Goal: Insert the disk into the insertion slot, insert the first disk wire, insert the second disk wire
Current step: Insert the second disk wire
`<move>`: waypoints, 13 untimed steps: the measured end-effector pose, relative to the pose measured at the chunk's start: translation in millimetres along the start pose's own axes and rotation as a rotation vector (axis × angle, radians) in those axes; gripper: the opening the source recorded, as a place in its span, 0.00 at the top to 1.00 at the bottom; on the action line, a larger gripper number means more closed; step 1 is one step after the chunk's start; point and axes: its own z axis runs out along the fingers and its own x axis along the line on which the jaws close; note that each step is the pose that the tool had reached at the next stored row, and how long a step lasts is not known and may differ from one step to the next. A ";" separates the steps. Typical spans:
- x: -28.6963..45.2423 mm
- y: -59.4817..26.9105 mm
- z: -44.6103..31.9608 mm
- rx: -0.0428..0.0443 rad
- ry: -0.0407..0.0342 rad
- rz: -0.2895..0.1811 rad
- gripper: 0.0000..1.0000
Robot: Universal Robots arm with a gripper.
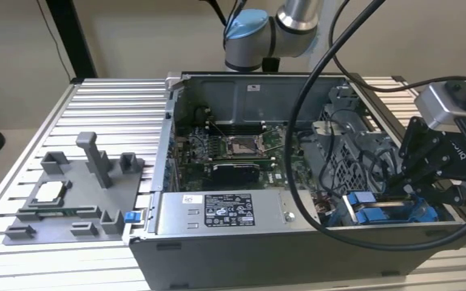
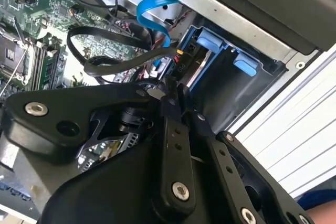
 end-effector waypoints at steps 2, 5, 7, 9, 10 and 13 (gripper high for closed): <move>0.0 -0.5 0.4 -0.0001 -0.0010 0.000 1.00; 0.2 -0.9 1.3 -0.0001 -0.0012 0.000 1.00; 0.3 -1.1 1.8 -0.0001 -0.0010 0.000 1.00; 0.3 -1.3 2.3 -0.0001 -0.0012 0.000 1.00; 0.4 -1.3 2.6 -0.0001 -0.0011 0.000 1.00; 0.7 -1.6 4.1 -0.0001 -0.0007 0.000 1.00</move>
